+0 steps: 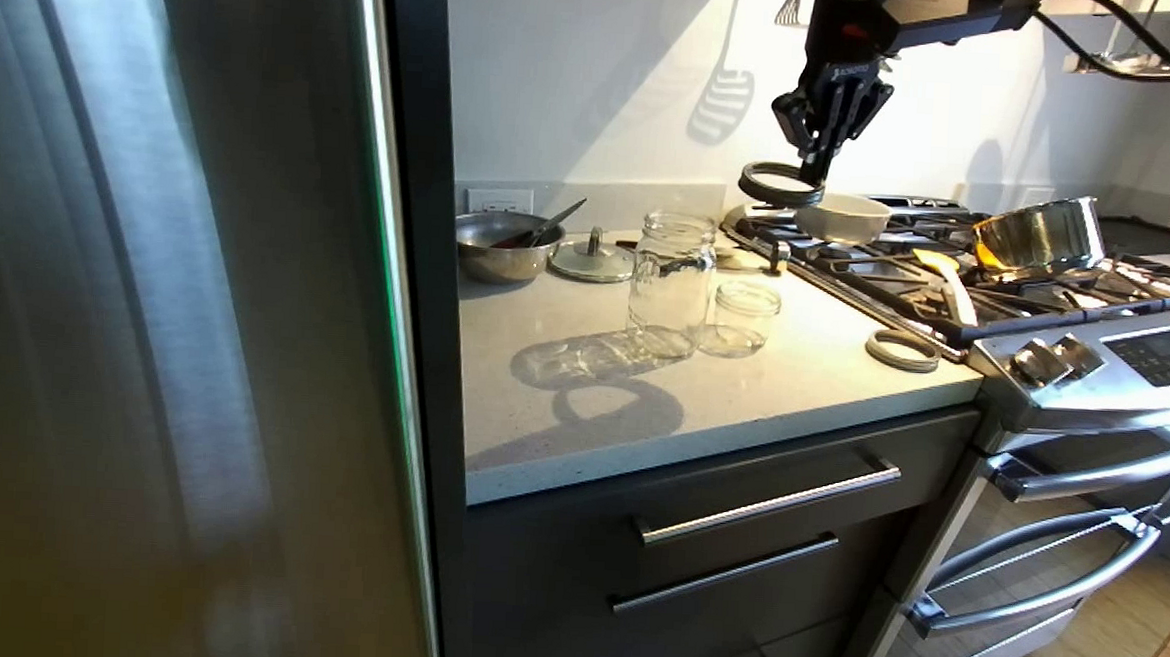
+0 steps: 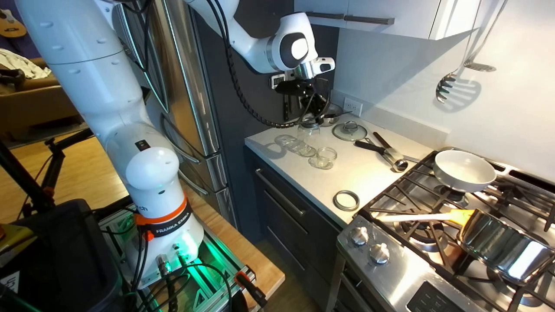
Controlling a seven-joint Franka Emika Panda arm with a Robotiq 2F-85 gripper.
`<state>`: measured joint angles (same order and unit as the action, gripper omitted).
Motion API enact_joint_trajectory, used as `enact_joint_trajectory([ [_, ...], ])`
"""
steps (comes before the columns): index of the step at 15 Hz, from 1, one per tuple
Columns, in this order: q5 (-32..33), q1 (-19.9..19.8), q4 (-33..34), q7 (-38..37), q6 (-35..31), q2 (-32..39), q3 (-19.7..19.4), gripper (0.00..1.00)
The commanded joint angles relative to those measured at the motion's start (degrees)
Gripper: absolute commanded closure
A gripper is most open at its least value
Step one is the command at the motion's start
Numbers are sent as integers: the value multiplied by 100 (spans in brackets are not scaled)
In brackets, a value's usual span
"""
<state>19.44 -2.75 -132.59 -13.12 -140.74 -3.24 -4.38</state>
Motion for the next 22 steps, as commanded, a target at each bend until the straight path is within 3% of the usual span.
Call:
enact_joint_trajectory([
  [1,-516,15,500,477,283,485,91,98],
  [11,-623,199,1454,709,515,1378,245,98],
  [22,-704,335,1748,722,566,1731,300,98],
])
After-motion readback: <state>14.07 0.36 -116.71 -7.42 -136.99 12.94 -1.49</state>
